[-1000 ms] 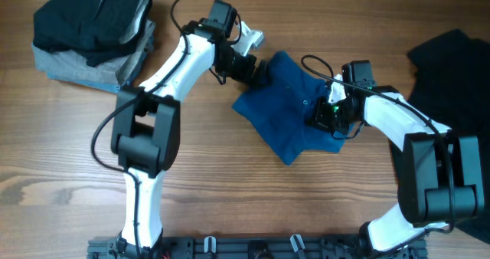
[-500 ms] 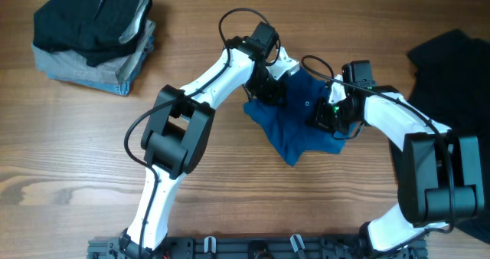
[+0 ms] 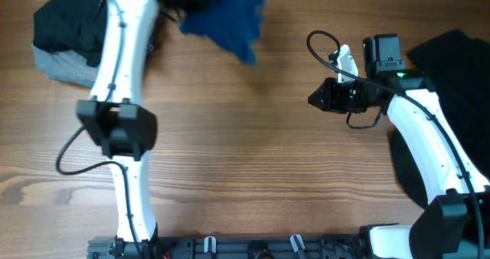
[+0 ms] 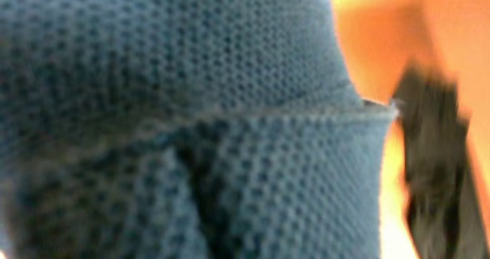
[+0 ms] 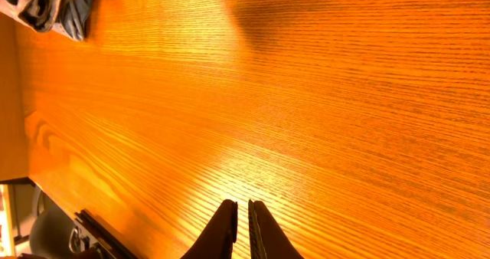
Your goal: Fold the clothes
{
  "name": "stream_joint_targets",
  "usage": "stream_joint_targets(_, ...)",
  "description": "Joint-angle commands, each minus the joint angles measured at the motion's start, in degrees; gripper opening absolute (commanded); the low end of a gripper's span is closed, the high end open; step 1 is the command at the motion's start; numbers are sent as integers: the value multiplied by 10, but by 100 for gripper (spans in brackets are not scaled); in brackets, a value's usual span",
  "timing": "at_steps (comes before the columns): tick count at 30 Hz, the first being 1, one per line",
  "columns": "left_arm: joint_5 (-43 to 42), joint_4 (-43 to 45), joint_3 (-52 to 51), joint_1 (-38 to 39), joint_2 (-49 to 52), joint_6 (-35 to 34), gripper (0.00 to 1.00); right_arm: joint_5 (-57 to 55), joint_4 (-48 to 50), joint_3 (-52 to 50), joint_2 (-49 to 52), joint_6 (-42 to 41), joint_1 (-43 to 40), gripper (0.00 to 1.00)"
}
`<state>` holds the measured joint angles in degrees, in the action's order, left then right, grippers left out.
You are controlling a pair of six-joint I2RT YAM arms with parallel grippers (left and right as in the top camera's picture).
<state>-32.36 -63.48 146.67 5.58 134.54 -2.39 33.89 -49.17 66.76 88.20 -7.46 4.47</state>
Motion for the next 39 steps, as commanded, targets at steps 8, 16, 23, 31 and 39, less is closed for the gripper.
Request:
stream_joint_targets(8,72,145,14,-216,50,-176,4,11,-22,7,-7,-17,-1,10)
stream_joint_targets(16,74,37,14,-314,93,-174,39,9,-42,7,-7,-17,-1,9)
stream_joint_targets(23,74,-90,15,-328,-49,-58,100,0,-61,8,-16,-32,1,4)
stream_joint_targets(31,-16,-230,15,-269,-288,217,96,-113,-66,50,-230,-103,8,6)
stream_joint_targets(39,79,-331,2,-139,-460,51,100,-175,-97,54,-441,-77,8,100)
